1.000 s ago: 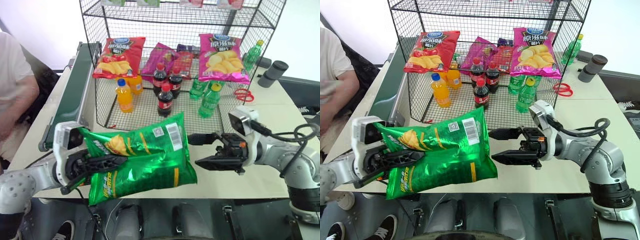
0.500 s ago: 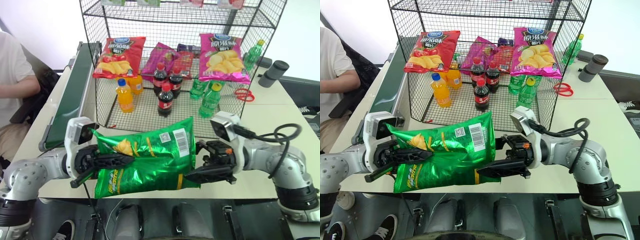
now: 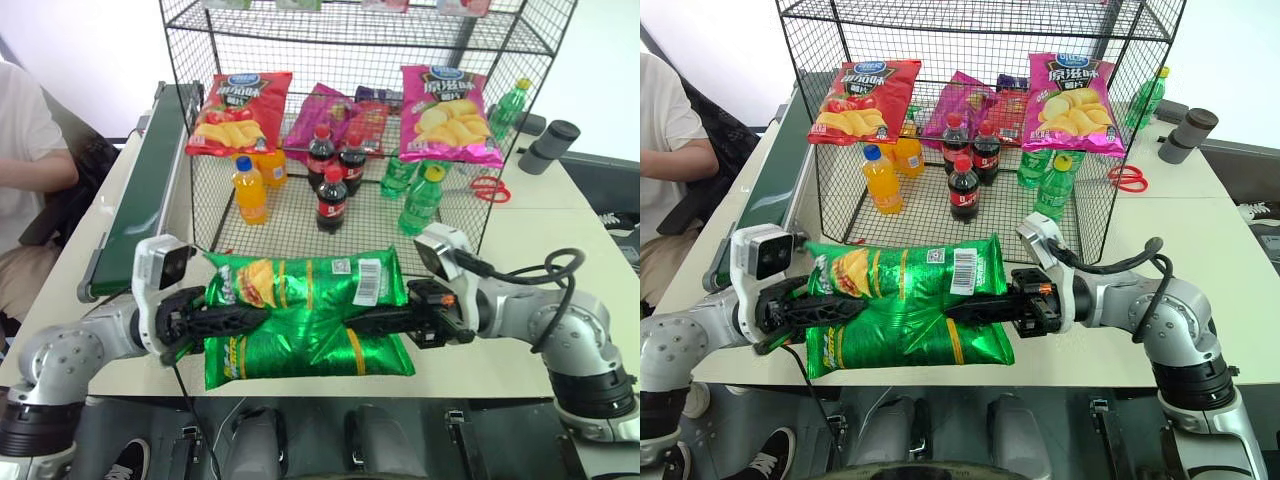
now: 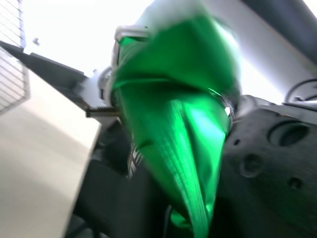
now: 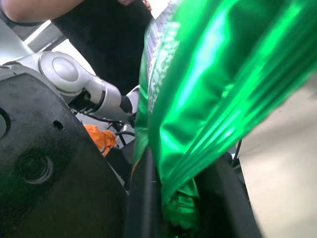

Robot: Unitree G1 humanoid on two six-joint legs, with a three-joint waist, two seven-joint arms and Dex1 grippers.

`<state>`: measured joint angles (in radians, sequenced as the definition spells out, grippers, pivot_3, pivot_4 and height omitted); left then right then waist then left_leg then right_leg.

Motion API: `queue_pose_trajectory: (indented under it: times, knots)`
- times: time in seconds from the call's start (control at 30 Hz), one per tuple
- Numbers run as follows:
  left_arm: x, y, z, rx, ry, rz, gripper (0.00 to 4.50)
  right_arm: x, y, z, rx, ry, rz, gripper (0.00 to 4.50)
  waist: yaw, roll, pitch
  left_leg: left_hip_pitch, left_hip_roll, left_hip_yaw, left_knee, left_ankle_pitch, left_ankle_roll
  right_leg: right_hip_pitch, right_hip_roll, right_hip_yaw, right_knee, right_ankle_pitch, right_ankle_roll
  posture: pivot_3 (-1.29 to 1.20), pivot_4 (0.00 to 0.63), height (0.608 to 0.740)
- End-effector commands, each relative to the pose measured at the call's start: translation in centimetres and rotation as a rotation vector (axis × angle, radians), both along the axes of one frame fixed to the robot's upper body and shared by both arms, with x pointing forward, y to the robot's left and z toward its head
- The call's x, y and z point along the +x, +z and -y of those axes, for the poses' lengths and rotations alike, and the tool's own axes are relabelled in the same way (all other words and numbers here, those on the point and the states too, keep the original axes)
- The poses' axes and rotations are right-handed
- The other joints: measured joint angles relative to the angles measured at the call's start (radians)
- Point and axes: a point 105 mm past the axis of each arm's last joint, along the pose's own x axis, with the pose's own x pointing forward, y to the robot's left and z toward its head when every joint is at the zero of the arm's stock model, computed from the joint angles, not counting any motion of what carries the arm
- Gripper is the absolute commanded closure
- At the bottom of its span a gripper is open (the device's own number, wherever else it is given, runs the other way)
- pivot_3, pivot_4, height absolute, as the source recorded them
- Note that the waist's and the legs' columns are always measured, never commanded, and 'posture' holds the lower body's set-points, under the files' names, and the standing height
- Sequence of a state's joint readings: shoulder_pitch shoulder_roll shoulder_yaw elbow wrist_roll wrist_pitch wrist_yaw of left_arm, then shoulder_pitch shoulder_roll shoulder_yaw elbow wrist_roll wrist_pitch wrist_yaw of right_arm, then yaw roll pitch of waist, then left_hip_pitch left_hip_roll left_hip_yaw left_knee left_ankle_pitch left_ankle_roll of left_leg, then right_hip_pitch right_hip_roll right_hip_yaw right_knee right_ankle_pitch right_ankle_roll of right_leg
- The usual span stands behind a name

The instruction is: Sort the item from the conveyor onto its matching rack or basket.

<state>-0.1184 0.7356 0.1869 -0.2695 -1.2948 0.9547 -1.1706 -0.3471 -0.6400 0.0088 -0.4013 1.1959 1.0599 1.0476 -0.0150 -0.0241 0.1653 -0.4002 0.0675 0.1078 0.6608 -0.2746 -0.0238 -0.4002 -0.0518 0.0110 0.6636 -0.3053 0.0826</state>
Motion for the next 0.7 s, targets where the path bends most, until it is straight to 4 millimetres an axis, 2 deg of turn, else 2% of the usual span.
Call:
queue_pose_trajectory:
  times: [0.03, 0.1, 0.33, 0.43, 0.47, 0.53, 0.57, 0.67, 0.7]
  knots:
    - [0.4, 0.5, -0.5, 0.011, 0.050, 0.027, 1.18, -0.6, 0.5, -0.1, 0.014, 0.038, 0.047, 4.50, 0.000, 0.000, 0.000, -0.001, 0.000, 0.000, 0.000, 0.000, 0.000, -0.001, 0.000, 0.000, 0.000, 0.000, 0.000, 0.00, 0.150, 0.740]
    - [0.4, 0.6, -0.8, 0.003, 0.063, 0.028, 0.14, -0.4, 0.3, 0.1, 0.001, 0.026, 0.058, 4.50, 0.000, 0.000, 0.000, -0.006, 0.000, -0.001, 0.002, 0.000, 0.000, -0.005, 0.000, -0.001, 0.000, 0.000, 0.000, 0.00, 0.150, 0.740]
    - [0.9, -0.1, -2.9, 0.059, 0.168, 0.046, 0.06, 1.0, -0.4, 1.1, -0.072, -0.080, 0.189, 4.50, 0.000, 0.000, 0.000, -0.007, -0.001, -0.001, 0.002, 0.000, 0.000, -0.007, 0.000, -0.002, 0.000, 0.000, 0.000, 0.00, 0.150, 0.740]
    - [1.5, -0.3, -3.9, 0.090, 0.272, 0.129, 0.06, 2.9, 0.6, 1.7, -0.101, -0.227, 0.408, 4.50, -0.001, 0.000, 0.000, -0.007, -0.001, -0.001, 0.002, 0.000, 0.000, -0.007, 0.001, -0.002, 0.000, 0.000, 0.000, 0.00, 0.150, 0.740]
    - [1.8, -0.4, -4.3, 0.104, 0.315, 0.163, 0.06, 3.5, 1.1, 1.8, -0.124, -0.281, 0.538, 4.50, 0.000, 0.000, 0.000, -0.007, -0.001, -0.001, 0.002, 0.000, 0.000, -0.007, 0.001, -0.002, 0.000, 0.000, 0.000, 0.00, 0.150, 0.740]
    - [2.3, -0.8, -4.9, 0.128, 0.378, 0.202, 0.06, 3.2, 1.5, 1.6, -0.133, -0.281, 0.643, 4.50, 0.001, 0.000, 0.000, -0.008, -0.001, -0.001, 0.002, 0.000, 0.000, -0.007, 0.001, -0.002, 0.000, 0.000, 0.000, 0.00, 0.150, 0.740]
    - [2.7, -0.8, -5.4, 0.126, 0.421, 0.215, 0.06, 3.5, 2.1, 1.5, -0.165, -0.307, 0.792, 4.50, 0.001, 0.000, 0.000, -0.008, -0.001, -0.001, 0.002, 0.000, 0.000, -0.007, 0.001, -0.002, 0.000, 0.000, 0.000, 0.00, 0.150, 0.740]
    - [3.9, -1.1, -6.7, 0.132, 0.529, 0.251, 0.06, 4.1, 5.2, 1.1, -0.182, -0.402, 1.158, 4.50, 0.001, 0.000, 0.000, -0.008, -0.001, -0.001, 0.002, 0.000, 0.000, -0.008, 0.001, -0.003, 0.000, 0.000, 0.000, 0.00, 0.150, 0.740]
    - [4.3, -1.3, -7.1, 0.138, 0.562, 0.261, 0.06, 4.1, 6.2, 1.0, -0.165, -0.425, 1.215, 4.50, 0.000, 0.000, 0.000, -0.008, -0.001, -0.001, 0.002, 0.000, 0.000, -0.008, 0.001, -0.003, 0.000, 0.000, 0.001, 0.00, 0.150, 0.740]
